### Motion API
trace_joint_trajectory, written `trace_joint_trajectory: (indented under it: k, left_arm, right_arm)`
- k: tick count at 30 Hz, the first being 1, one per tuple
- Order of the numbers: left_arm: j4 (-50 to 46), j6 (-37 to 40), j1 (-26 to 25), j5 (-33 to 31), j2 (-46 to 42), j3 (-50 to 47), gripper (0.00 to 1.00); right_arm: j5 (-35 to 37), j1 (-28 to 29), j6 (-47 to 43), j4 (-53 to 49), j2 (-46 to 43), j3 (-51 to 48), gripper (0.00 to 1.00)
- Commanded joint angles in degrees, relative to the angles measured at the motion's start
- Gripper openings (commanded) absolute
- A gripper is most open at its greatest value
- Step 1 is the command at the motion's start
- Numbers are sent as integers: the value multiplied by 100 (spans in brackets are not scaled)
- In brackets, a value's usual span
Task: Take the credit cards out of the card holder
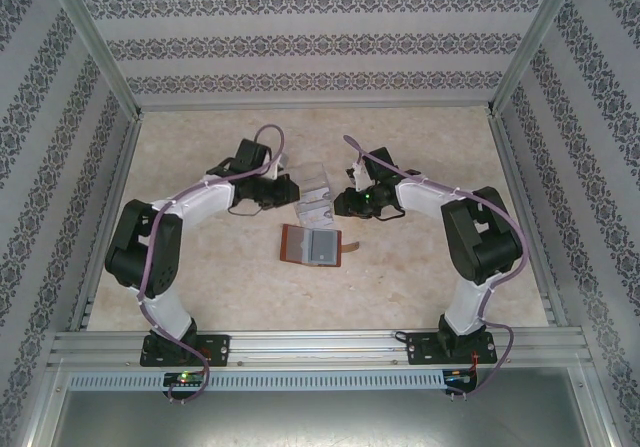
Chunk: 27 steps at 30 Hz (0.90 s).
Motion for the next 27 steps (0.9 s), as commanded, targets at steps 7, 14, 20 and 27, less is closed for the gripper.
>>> trace_joint_trajectory:
  k: [7, 14, 20, 27]
  left_arm:
    - [683, -878, -539, 103, 198, -386, 3]
    - [-109, -455, -709, -317, 528, -155, 1]
    - [-593, -161, -793, -730, 848, 54, 0]
    - [-917, -4, -830, -1151, 1107, 227, 0]
  right_arm:
    - [-446, -65, -186, 527, 625, 356, 35]
    - [-567, -31, -106, 658, 848, 346, 33]
    - [-665, 39, -163, 646, 903, 334, 31]
    - [-772, 129, -196, 623, 975, 358, 30]
